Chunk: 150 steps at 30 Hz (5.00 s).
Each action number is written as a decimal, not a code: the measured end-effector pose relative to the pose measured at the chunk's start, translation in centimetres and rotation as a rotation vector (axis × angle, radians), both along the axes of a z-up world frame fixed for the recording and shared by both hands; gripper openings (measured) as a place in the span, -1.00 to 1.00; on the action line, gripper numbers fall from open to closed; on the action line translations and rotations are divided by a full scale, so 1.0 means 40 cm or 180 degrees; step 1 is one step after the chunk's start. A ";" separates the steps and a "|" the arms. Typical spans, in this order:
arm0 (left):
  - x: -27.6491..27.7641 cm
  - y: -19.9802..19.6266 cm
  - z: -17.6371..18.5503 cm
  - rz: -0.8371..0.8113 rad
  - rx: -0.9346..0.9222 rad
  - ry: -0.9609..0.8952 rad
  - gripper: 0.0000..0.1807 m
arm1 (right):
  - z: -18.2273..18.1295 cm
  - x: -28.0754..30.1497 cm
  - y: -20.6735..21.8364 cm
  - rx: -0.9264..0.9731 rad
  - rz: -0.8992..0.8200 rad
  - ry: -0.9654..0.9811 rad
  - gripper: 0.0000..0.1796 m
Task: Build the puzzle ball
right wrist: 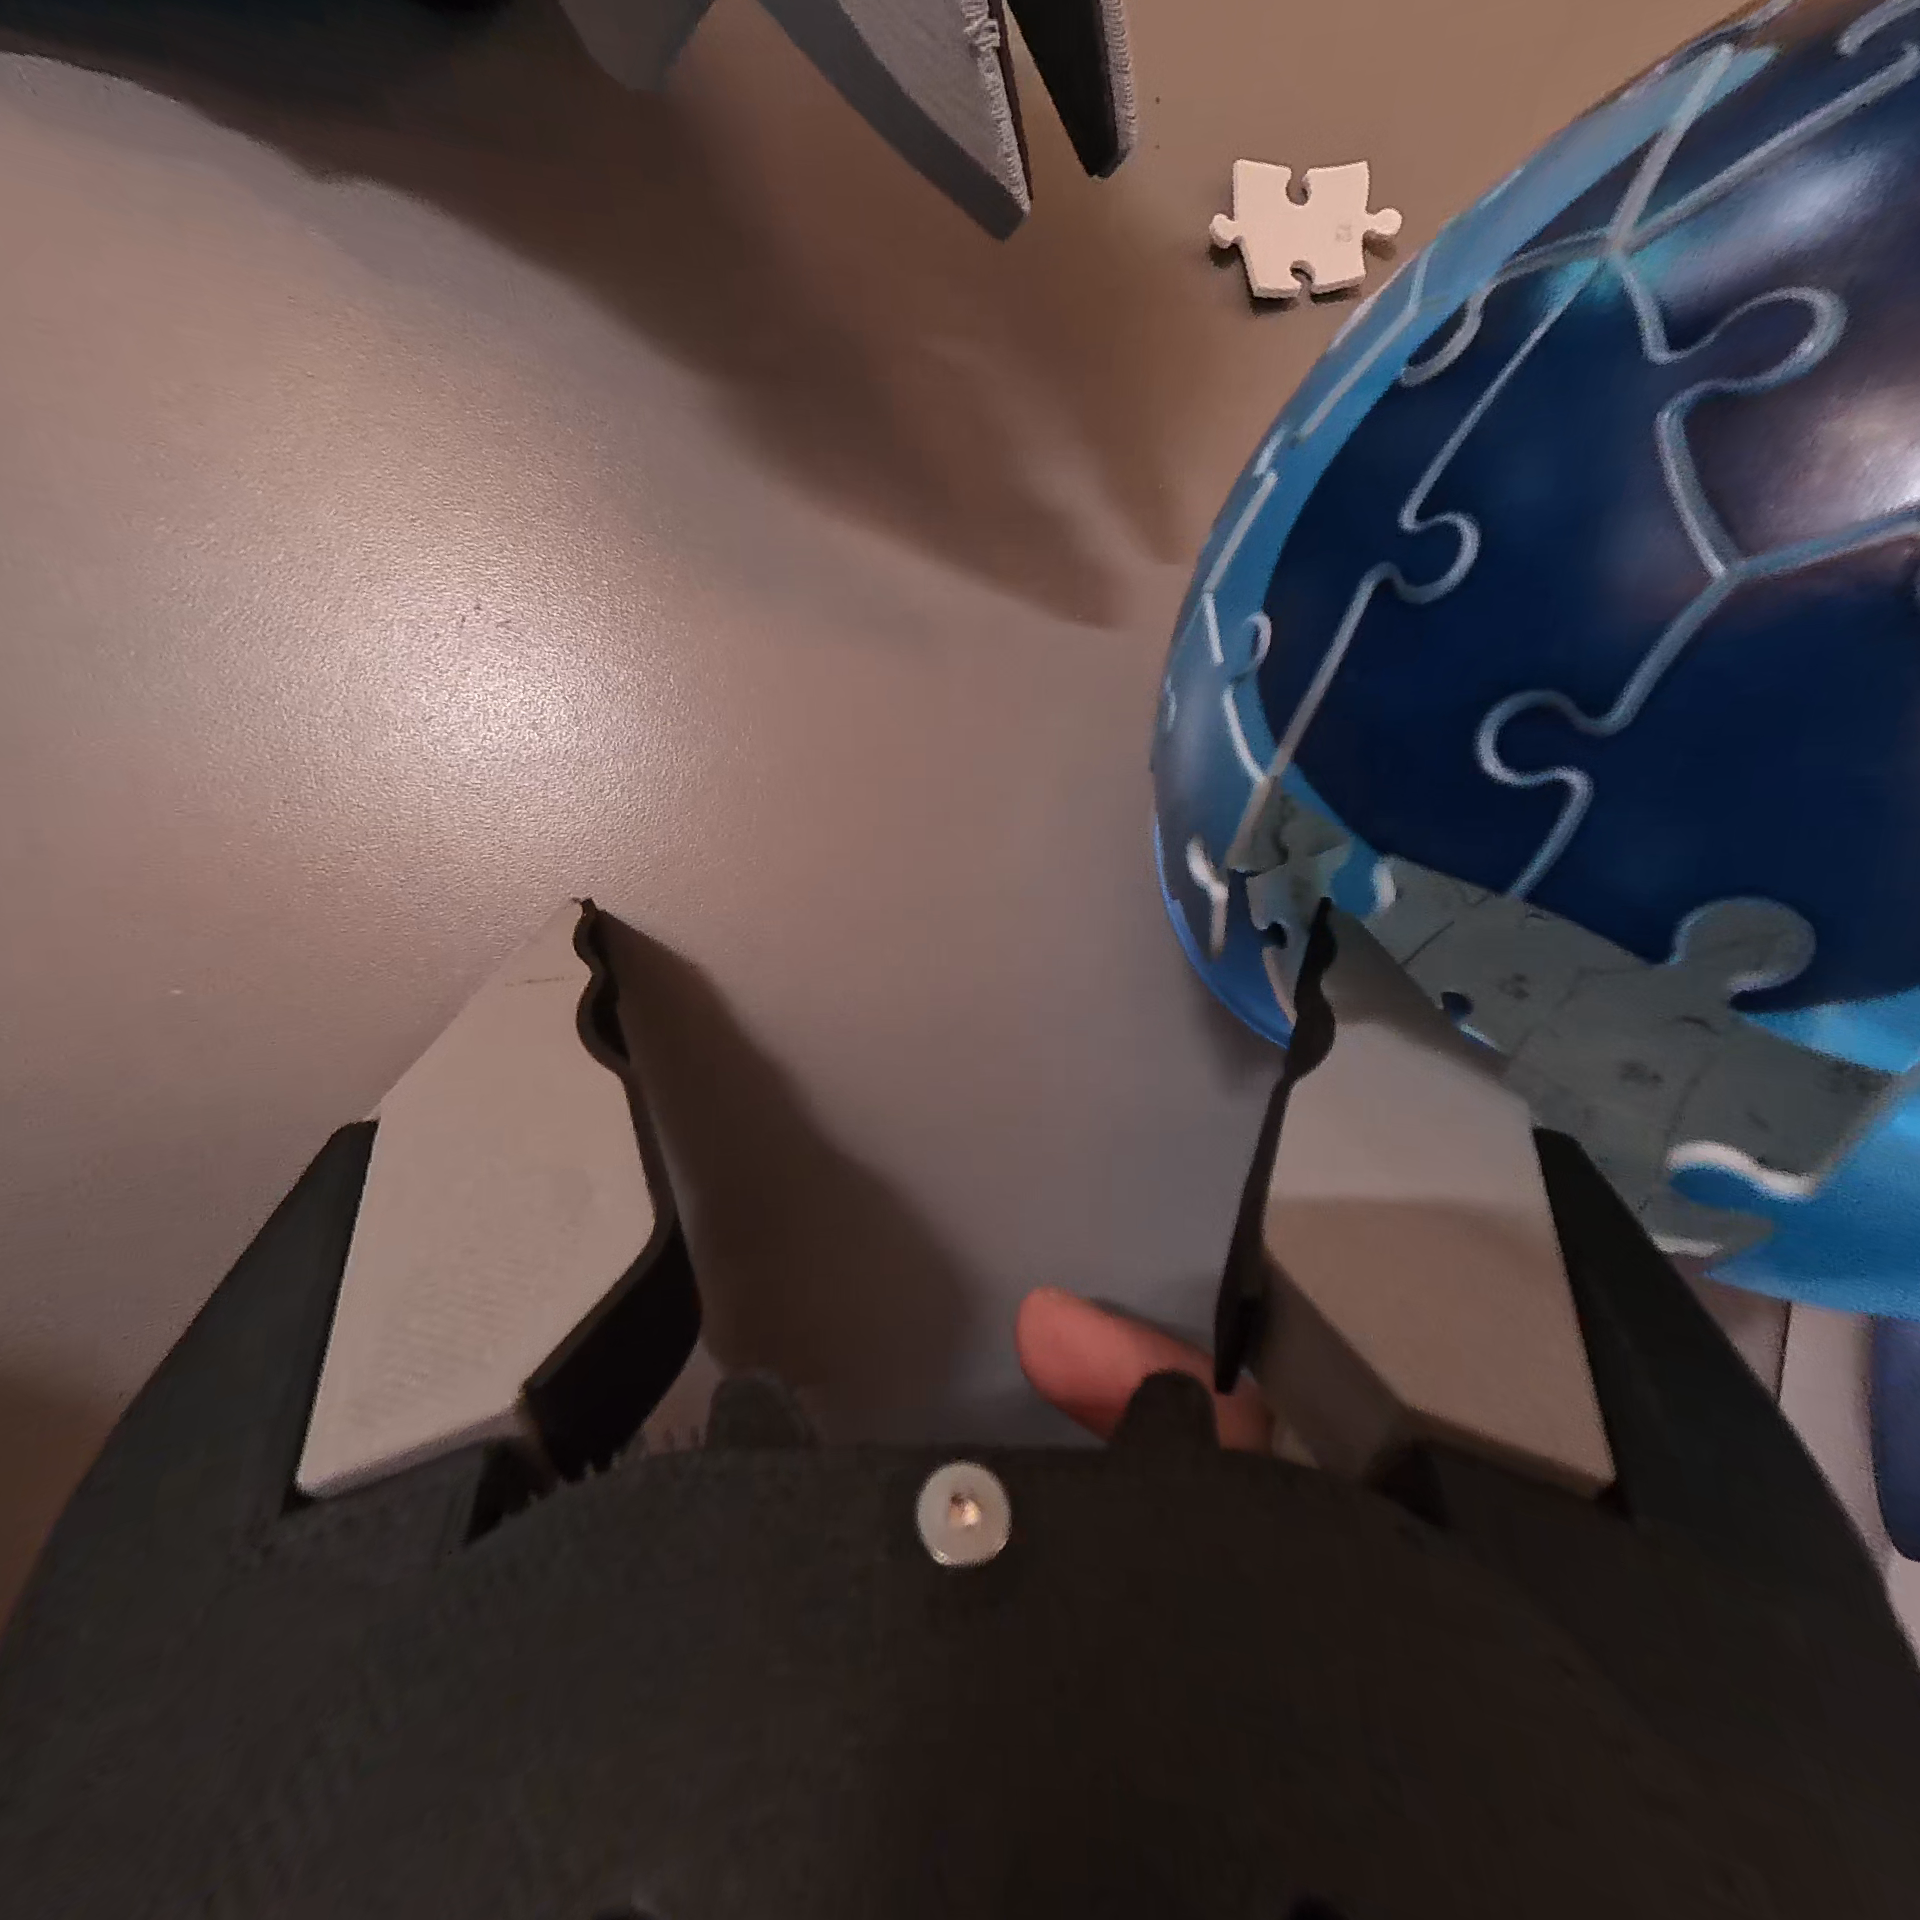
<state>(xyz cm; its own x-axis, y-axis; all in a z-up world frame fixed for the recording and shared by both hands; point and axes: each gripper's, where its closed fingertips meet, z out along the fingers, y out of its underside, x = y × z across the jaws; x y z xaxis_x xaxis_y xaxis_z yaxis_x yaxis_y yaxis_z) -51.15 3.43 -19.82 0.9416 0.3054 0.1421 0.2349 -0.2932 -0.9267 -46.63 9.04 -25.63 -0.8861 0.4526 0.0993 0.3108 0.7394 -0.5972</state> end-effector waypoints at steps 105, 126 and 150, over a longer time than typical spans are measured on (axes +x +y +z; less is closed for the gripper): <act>0.007 0.003 -0.002 -0.0099 0.0070 -0.0226 -0.88 | 0.005 -0.031 0.190 -0.0445 -0.1460 0.0078 -0.59; 0.009 0.004 -0.006 -0.0113 0.0031 -0.0232 -0.89 | 0.043 -0.053 0.185 -0.0484 -0.1403 0.0495 -0.75; 0.054 0.011 0.000 -0.0328 0.0017 -0.0046 -0.93 | 0.043 -0.125 0.136 -0.0520 -0.2100 0.0427 -0.74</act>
<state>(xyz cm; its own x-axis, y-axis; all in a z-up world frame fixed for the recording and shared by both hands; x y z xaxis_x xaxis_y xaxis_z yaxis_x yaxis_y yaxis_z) -48.97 3.88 -19.83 0.9658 0.2063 0.1571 0.2170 -0.3116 -0.9251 -51.62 14.50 -23.92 -0.4052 0.9112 0.0736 0.5803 0.3186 -0.7495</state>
